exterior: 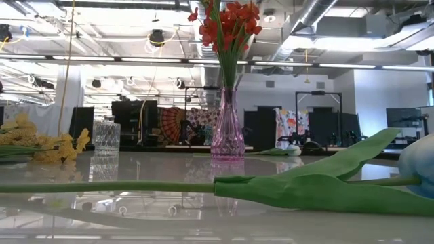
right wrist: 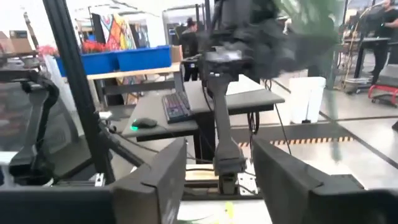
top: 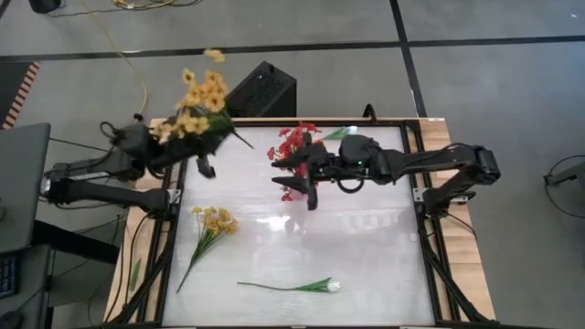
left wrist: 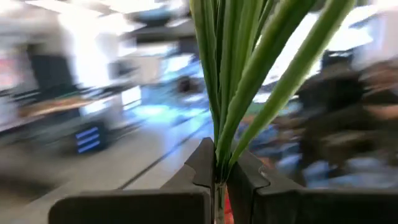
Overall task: Sort flowers into vase by color
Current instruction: Put the right yellow flower into the transparent vase
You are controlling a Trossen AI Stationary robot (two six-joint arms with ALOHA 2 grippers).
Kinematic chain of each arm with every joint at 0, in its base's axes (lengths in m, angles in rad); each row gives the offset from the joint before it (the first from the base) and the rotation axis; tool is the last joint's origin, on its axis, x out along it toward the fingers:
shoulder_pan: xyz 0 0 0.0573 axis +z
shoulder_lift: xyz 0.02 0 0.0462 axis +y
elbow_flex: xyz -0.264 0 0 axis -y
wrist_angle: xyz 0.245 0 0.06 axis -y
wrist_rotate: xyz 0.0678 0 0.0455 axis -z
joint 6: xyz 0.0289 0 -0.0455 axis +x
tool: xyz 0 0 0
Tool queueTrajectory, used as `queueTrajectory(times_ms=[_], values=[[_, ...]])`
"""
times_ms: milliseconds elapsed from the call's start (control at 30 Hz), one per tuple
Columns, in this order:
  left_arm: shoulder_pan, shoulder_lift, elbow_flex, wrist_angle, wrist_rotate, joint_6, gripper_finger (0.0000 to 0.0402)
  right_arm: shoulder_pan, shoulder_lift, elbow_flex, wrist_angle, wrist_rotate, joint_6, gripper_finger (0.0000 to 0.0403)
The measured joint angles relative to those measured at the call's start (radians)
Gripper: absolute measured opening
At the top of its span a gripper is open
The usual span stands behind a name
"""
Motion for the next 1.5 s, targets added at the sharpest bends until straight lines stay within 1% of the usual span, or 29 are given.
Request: queueTrajectory(times_ms=[133,167,233,300,400,467,533,633,733,900,1100,1333,1500], values=[[0.122,-0.05,0.0,-0.207,-0.212,0.017,0.0003,0.02,-0.044,0.0,-0.056,0.0,0.0,0.0228],[0.158,-0.054,0.0,-0.247,-0.243,0.027,0.0003,0.026,-0.051,0.0,-0.068,0.0,0.0,0.0229],[0.242,-0.055,0.0,-0.329,-0.267,0.042,0.0003,0.037,-0.057,0.0,-0.086,0.0,0.0,0.0229],[0.338,-0.041,-0.009,-0.379,-0.257,0.04,0.0003,0.048,-0.057,0.0,-0.104,-0.001,0.0,0.0228],[0.493,-0.012,-0.055,-0.39,-0.154,0.01,0.0002,0.062,-0.053,0.0,-0.13,-0.002,0.0,0.0225],[0.585,0.006,-0.092,-0.387,-0.112,-0.012,0.0002,0.07,-0.053,0.0,-0.156,-0.001,0.001,0.0224],[0.663,0.022,-0.131,-0.358,-0.079,-0.041,0.0002,0.077,-0.053,0.0,-0.18,-0.001,0.016,0.0223],[0.741,0.025,-0.208,-0.284,-0.056,-0.058,0.0002,0.081,-0.053,0.0,-0.2,-0.002,0.039,0.0223],[0.774,0.02,-0.27,-0.169,-0.029,-0.073,0.0002,0.089,-0.052,0.0,-0.205,0.001,0.042,0.0223],[0.778,0.032,-0.321,-0.096,-0.048,-0.045,0.0002,0.091,-0.052,0.0,-0.208,0.005,0.042,0.0223],[0.778,0.032,-0.341,-0.085,-0.057,-0.038,0.0002,0.088,-0.052,0.0,-0.216,0.006,0.044,0.0223],[0.778,0.033,-0.37,-0.078,-0.057,0.014,0.0002,0.085,-0.052,0.0,-0.223,0.009,0.045,0.0223],[0.778,0.059,-0.371,-0.088,-0.051,0.01,0.0002,0.082,-0.052,0.0,-0.225,0.009,0.045,0.0223]])
